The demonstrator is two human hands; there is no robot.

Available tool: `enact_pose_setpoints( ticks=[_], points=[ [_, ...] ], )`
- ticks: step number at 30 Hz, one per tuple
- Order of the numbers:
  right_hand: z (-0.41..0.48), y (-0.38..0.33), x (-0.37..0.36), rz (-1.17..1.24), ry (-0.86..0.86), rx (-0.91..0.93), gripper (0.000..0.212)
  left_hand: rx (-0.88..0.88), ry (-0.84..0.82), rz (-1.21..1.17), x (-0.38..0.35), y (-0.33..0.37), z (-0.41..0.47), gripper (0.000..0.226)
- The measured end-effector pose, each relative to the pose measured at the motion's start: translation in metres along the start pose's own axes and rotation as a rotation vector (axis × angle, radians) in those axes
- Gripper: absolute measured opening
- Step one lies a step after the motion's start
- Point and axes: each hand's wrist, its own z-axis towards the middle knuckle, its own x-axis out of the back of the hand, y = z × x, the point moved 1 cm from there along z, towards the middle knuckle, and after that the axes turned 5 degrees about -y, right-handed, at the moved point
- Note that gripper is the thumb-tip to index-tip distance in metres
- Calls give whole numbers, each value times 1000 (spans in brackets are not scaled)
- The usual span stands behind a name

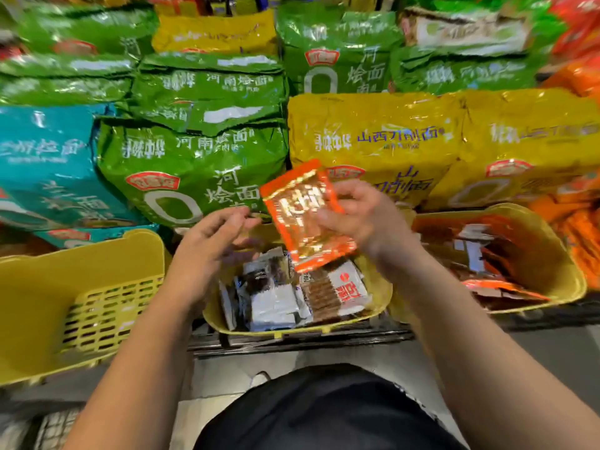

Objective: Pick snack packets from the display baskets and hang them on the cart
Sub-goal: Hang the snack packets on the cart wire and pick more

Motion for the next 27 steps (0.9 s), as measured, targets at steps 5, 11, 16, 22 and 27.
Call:
enact_pose_setpoints(
  ticks=[5, 11, 16, 22, 27],
  points=[
    [18, -7, -33, -113, -319, 26, 24, -66, 49, -154, -15, 2, -9, 40],
    [8, -2, 43, -693, -535, -122, 15, -166, 377, -230, 18, 10, -23, 17],
    [3, 25, 26, -1075, -904, -565, 67, -152, 384, -140, 27, 0, -26, 33],
    [25, 23, 5, -1278, -768, -354, 38, -109, 332, -101, 32, -3, -26, 42],
    [21, 20, -1, -1173, -767, -558, 52, -93, 300, -92, 45, -3, -21, 38]
  ],
)
